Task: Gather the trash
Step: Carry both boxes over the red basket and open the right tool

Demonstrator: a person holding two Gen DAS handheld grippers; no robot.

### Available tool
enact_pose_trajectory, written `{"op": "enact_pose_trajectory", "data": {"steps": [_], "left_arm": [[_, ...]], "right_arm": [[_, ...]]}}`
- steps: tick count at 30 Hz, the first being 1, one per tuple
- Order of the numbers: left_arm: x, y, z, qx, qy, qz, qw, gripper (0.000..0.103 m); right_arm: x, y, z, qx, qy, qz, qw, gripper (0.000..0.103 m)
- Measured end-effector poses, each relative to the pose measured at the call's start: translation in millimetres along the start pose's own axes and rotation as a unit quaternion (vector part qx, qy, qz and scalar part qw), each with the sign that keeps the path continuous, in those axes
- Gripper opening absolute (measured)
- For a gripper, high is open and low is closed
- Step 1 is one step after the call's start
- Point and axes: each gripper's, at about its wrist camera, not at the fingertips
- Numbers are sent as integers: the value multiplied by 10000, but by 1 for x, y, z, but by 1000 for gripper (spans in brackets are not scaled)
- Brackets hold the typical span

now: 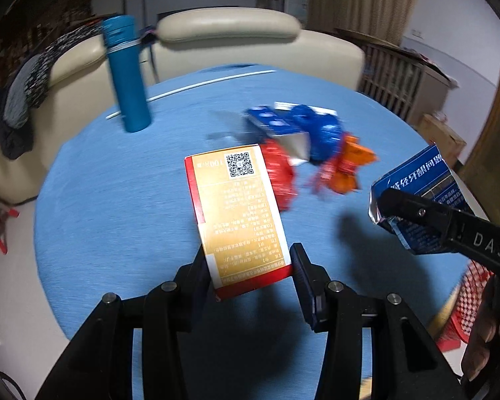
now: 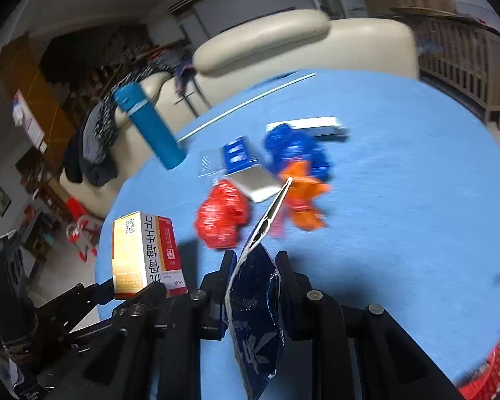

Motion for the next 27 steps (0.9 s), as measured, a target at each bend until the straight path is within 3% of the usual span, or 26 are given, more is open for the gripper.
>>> {"op": "enact_pose_trajectory", "data": {"steps": [13, 27], "left_arm": [[-10, -10, 99, 661, 876, -22, 9940, 48], [-8, -18, 215, 1395, 1903, -22, 9718, 48]], "right_arm": [[27, -97, 116, 576, 1027, 712, 9905, 25], [67, -173, 226, 1493, 1911, 1007, 9649, 25]]}}
Point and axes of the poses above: each gripper's, at about its wrist camera, not at the fingertips, and y roughly the way its jaws point, z to its right, x to its underside, and after that the axes turned 2 degrees about x, right-handed
